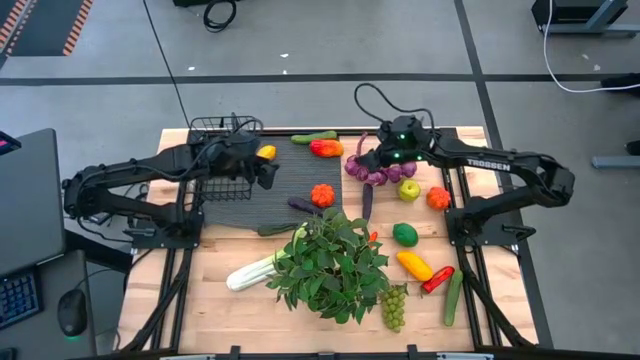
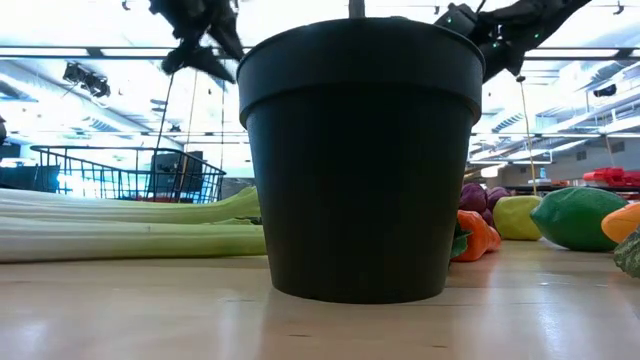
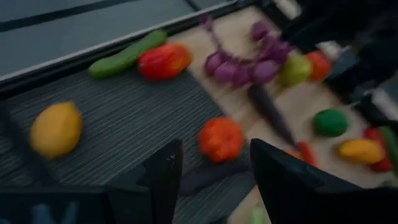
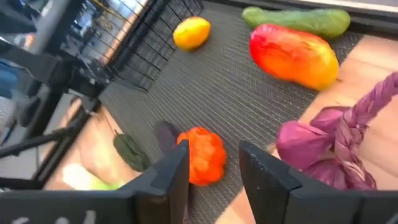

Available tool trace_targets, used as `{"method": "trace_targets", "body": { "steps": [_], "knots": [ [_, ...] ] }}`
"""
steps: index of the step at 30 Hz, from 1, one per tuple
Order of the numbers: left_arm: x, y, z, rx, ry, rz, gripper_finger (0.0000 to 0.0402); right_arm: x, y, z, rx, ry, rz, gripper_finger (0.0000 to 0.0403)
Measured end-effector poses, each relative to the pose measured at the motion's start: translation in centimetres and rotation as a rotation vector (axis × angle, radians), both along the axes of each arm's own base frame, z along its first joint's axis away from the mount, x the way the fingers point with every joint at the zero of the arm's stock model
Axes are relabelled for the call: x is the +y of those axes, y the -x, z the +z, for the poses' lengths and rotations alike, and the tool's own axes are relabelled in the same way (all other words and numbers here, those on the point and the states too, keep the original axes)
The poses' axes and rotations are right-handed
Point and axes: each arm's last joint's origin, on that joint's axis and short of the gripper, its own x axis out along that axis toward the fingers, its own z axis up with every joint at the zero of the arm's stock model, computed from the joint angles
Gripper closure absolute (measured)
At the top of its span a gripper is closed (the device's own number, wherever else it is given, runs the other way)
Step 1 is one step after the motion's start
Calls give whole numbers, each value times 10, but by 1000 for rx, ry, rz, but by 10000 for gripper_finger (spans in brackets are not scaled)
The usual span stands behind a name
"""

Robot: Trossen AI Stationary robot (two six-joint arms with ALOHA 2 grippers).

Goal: Build produce basket
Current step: Put the left violet eggplant into the wire basket

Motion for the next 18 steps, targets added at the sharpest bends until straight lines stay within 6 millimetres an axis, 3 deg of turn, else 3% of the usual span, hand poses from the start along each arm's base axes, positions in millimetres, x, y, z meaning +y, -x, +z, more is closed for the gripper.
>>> {"method": "trace_targets", "body": {
  "steps": [5,18],
  "knots": [
    [9,-11,-25,146,111,-71,193,5,6,1,17,-47,65,241],
    [26,-83,-101,260,108,-557,168,31,44,43,-127,-58,105,195]
  ]
}}
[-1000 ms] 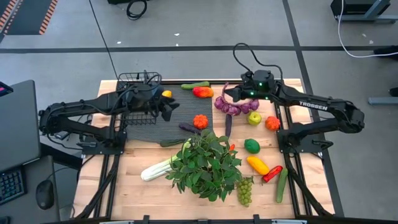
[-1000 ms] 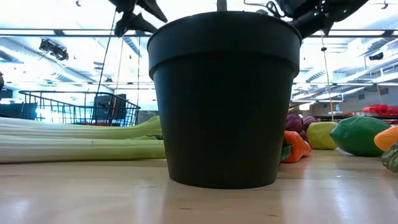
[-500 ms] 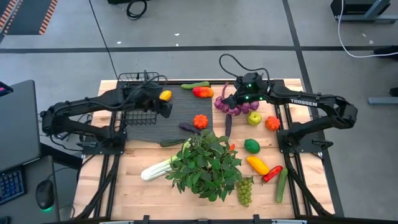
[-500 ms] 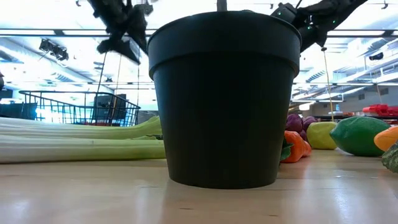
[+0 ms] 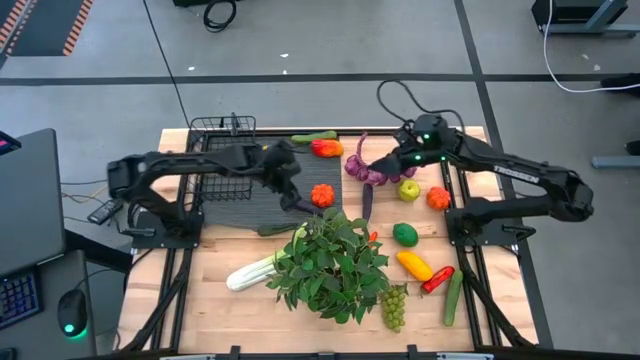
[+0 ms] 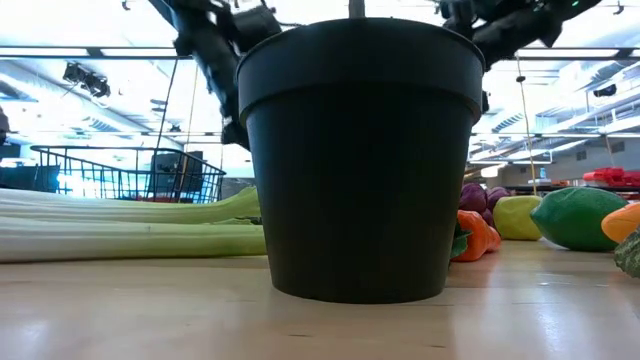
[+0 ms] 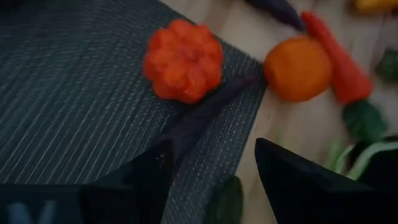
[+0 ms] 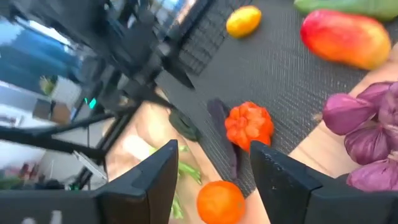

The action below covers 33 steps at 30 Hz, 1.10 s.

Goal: Build produce basket
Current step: Put the left violet eggplant into the wire basket

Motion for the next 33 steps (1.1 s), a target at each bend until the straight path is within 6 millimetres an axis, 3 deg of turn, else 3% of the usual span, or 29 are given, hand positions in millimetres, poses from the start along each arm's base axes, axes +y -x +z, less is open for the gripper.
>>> {"method": "trace_targets", "body": {
  "steps": [6,15,33],
  "knots": [
    [2,-15,-32,62,-26,-128,168,9,20,15,-46,5,-113,178],
    [-6,-23,-59,153,-104,-273,168,15,35,27,-119,-56,-232,173],
    [-3,-26,-71,221,-238,-318,170,17,35,28,-128,-87,-242,173]
  ]
}}
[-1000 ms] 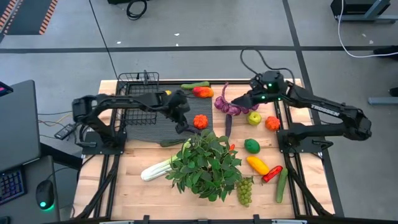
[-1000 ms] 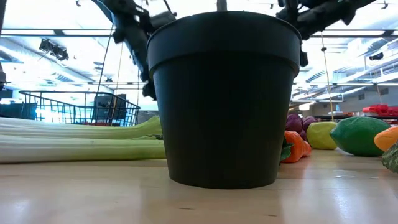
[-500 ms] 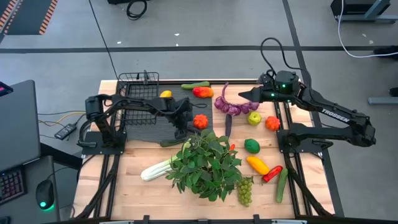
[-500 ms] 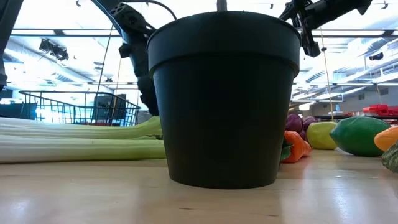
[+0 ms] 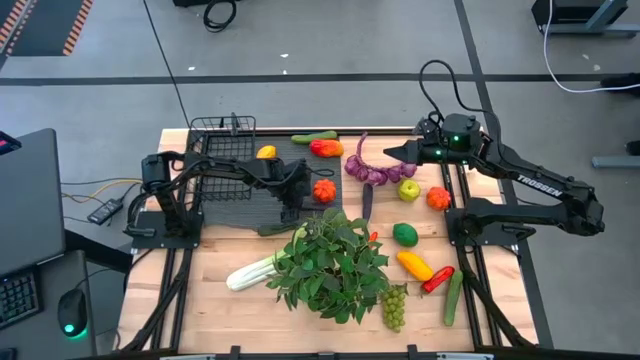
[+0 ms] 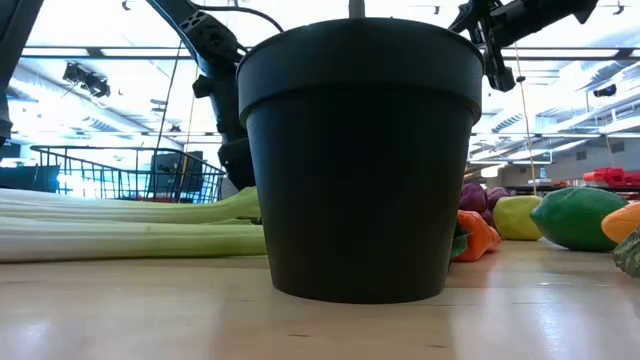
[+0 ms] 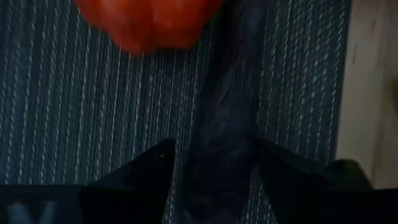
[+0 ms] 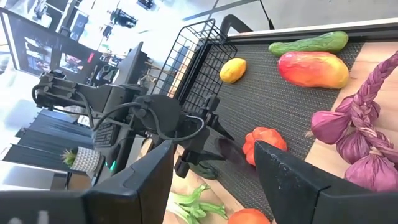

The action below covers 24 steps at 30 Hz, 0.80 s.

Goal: Build produce basket
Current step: Put the left violet eggplant into the wire basket

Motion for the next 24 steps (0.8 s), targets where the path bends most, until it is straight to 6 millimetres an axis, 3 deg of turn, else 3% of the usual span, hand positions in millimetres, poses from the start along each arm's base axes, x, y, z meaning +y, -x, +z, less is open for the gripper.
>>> {"method": "trace_targets", "body": {
  "steps": [6,10,17,24],
  "knots": [
    [-8,-1,0,6,3,-24,170,1,0,0,3,12,15,173],
    [-17,-3,-11,61,17,-47,177,1,0,0,7,29,23,173],
    [-33,-3,-19,128,34,-49,218,1,-1,0,-1,4,23,173],
    [-32,-7,-7,126,90,68,261,2,-1,0,-10,-13,62,173]
  ]
}}
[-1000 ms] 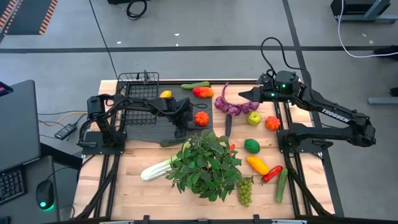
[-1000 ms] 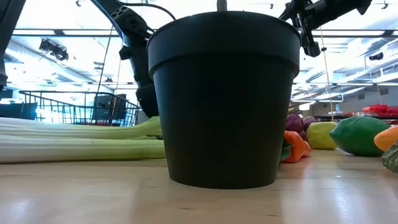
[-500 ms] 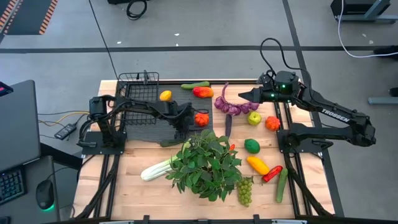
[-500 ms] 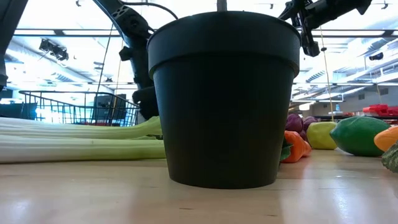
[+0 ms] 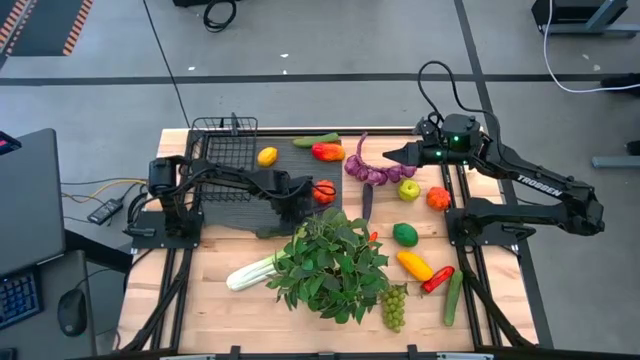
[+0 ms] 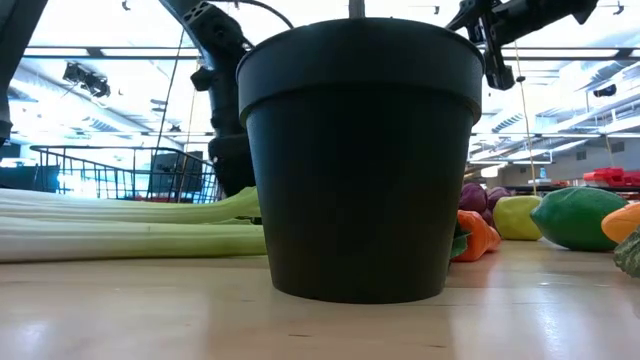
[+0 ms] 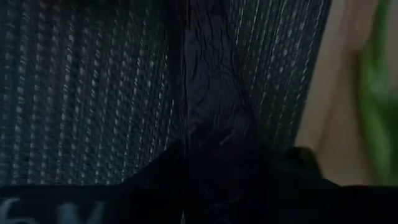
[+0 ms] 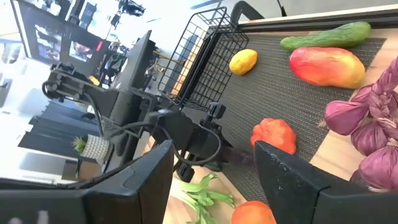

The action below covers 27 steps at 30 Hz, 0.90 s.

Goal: Build produce basket
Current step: Put the left violet eggplant into the wire basket

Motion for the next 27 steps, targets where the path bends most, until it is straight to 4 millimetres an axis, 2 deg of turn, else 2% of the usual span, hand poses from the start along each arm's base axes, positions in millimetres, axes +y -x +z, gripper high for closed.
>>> {"method": "trace_targets", "body": {
  "steps": [5,13,18,23,27],
  "knots": [
    [4,-8,21,12,17,109,259,0,0,0,1,6,9,173],
    [13,-19,81,60,8,116,261,1,0,0,4,39,47,173],
    [22,-13,114,121,20,205,255,2,0,0,-2,35,79,173],
    [28,-1,134,221,-61,283,259,2,0,0,-2,42,89,173],
    [37,11,149,193,-98,367,257,2,0,0,1,64,97,173]
  ]
}}
